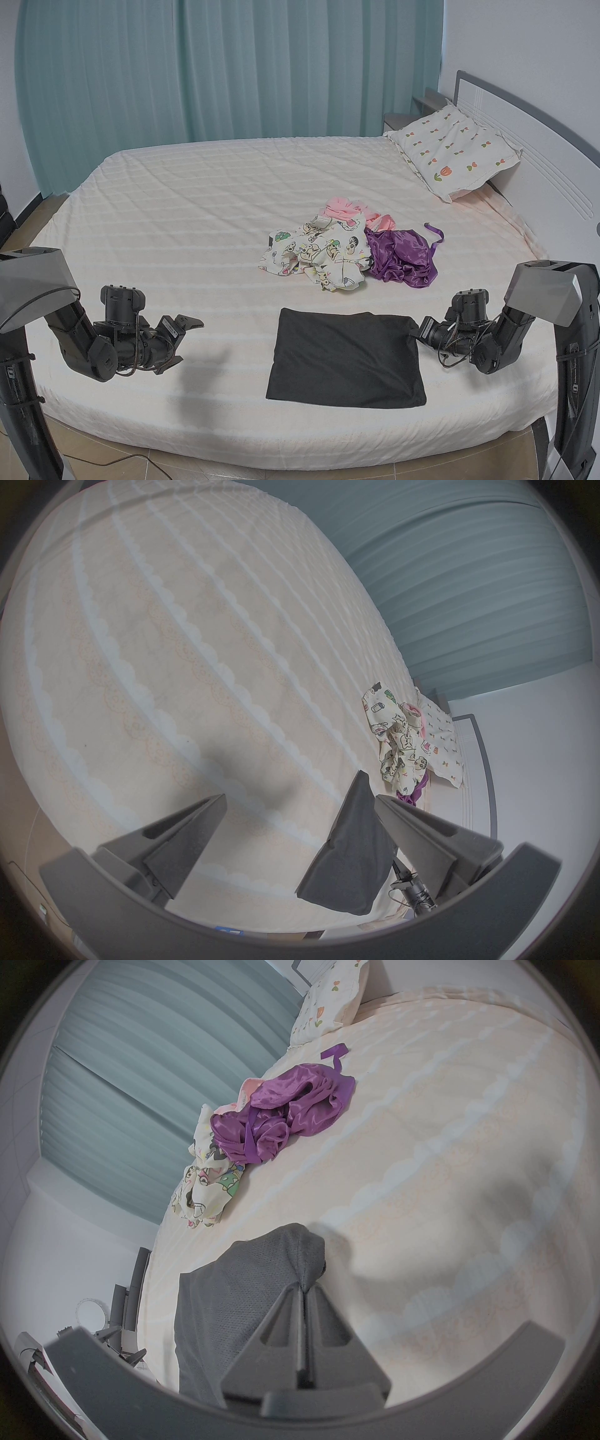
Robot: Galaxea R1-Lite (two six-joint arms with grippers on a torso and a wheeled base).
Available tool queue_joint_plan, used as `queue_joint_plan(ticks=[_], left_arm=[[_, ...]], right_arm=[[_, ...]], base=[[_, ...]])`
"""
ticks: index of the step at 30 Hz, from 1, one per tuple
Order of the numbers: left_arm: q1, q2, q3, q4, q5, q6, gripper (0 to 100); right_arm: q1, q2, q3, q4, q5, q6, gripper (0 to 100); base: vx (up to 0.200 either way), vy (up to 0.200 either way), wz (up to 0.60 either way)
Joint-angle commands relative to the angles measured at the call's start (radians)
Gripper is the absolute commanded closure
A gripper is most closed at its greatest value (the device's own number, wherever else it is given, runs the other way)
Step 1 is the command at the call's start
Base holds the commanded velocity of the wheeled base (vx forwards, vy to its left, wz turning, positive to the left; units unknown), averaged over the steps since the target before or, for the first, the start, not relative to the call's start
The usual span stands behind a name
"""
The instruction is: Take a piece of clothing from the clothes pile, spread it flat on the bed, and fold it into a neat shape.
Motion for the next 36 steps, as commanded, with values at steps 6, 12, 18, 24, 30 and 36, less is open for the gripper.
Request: queue_joint_plan(ticks=[6, 12, 18, 24, 30, 36], left_arm=[[0.0, 0.0, 0.001, 0.0, 0.0, 0.0, 0], [0.0, 0.0, 0.001, 0.0, 0.0, 0.0, 0], [0.0, 0.0, 0.001, 0.0, 0.0, 0.0, 0], [0.0, 0.0, 0.001, 0.0, 0.002, 0.0, 0], [0.0, 0.0, 0.001, 0.0, 0.0, 0.0, 0], [0.0, 0.0, 0.0, 0.0, 0.0, 0.0, 0]], right_arm=[[-0.026, 0.005, 0.007, -0.053, 0.004, -0.002, 100], [-0.029, 0.006, 0.007, -0.051, 0.004, -0.003, 100], [-0.031, 0.005, 0.009, -0.053, 0.002, -0.005, 0], [-0.037, -0.001, 0.024, -0.053, 0.004, -0.013, 0], [-0.029, 0.006, 0.035, -0.094, 0.007, -0.029, 0], [-0.059, -0.086, 0.053, -0.085, 0.007, -0.029, 0]], base=[[0.0, 0.0, 0.0], [0.0, 0.0, 0.0], [0.0, 0.0, 0.0], [0.0, 0.0, 0.0], [0.0, 0.0, 0.0], [0.0, 0.0, 0.0]])
